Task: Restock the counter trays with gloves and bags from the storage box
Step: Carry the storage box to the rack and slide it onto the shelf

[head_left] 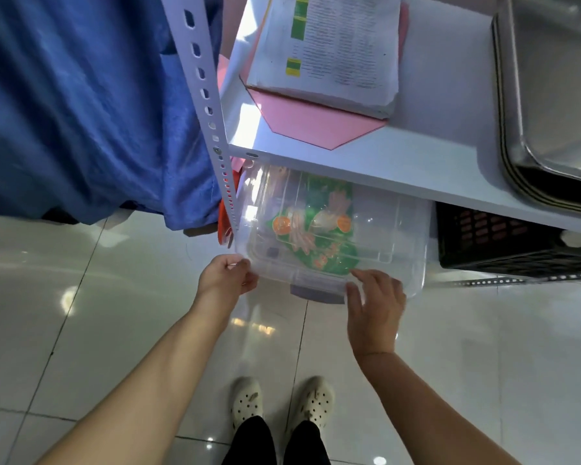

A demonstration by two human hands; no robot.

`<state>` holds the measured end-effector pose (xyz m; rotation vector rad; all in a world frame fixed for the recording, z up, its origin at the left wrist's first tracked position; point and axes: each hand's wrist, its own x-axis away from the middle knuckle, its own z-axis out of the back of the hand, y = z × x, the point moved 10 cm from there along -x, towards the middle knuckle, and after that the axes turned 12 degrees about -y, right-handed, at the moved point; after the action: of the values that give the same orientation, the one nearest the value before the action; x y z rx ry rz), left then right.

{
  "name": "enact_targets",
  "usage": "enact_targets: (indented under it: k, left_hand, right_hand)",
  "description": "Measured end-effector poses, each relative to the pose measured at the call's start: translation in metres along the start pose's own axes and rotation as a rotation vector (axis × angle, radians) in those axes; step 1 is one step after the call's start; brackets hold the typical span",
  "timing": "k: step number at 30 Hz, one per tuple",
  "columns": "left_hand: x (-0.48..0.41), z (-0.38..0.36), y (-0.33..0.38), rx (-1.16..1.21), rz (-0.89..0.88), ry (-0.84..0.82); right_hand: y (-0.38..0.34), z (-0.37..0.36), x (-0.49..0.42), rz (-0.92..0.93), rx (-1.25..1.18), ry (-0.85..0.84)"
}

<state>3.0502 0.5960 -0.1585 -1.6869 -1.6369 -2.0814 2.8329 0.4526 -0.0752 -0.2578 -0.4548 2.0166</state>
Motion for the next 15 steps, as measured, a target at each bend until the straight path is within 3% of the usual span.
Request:
enact_targets:
  k: [3,7,15]
  left_hand:
    - [0.005,-0.011,-0.006,0.071,0.02,0.02]
    - [0.009,-0.018,-0.004,0.086,-0.015,0.115]
    - [-0.019,-0.046,0.049,0.048,-0.159,0.094]
  right_hand:
    - [0.077,0.022,0.019,-0.428,-0.135,0.079]
    - [0.122,-0.001,0.033,-0.844,-0.799,0.023]
    - [0.121,-0.004,-0.035,-0.793,-1.311,-0.008]
